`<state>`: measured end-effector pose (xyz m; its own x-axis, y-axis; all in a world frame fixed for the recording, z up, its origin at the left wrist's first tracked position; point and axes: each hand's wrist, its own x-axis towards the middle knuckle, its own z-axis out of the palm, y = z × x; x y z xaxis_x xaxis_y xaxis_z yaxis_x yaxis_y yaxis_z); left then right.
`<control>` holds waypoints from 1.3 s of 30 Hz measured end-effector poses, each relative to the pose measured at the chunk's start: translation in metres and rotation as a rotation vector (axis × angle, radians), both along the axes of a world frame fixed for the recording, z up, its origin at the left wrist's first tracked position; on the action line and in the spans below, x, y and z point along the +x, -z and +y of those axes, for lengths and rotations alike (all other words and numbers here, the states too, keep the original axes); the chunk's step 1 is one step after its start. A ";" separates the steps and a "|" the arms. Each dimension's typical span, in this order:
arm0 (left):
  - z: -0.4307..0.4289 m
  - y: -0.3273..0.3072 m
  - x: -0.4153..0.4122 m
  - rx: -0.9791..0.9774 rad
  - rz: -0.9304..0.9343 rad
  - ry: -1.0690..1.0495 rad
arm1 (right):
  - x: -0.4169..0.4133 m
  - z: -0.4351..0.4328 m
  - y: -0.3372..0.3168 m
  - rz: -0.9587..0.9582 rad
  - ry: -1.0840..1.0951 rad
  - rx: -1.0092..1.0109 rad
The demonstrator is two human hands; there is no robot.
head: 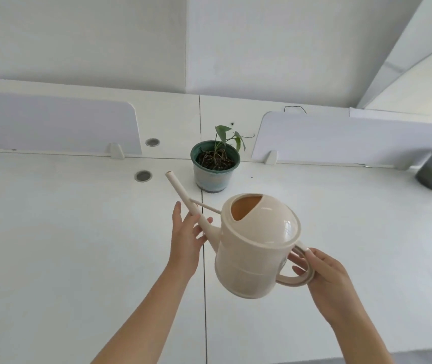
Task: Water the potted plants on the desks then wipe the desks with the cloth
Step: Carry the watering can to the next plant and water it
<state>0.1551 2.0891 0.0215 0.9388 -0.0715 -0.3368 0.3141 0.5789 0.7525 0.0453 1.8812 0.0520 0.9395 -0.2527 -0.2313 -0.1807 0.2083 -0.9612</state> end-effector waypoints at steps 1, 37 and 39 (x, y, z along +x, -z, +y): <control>-0.007 -0.001 0.009 0.023 -0.005 0.012 | 0.005 -0.004 -0.001 0.002 0.016 0.011; -0.079 0.007 0.129 0.287 0.033 0.371 | 0.091 -0.015 -0.049 0.089 0.201 -0.392; -0.083 0.008 0.128 0.270 0.035 0.392 | 0.089 -0.014 -0.053 0.100 0.217 -0.407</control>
<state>0.2829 2.0060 0.0137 0.8466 -0.3235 -0.4226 0.4971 0.1968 0.8451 0.1340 1.8674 0.1051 0.8334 -0.5293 -0.1593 -0.2702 -0.1386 -0.9528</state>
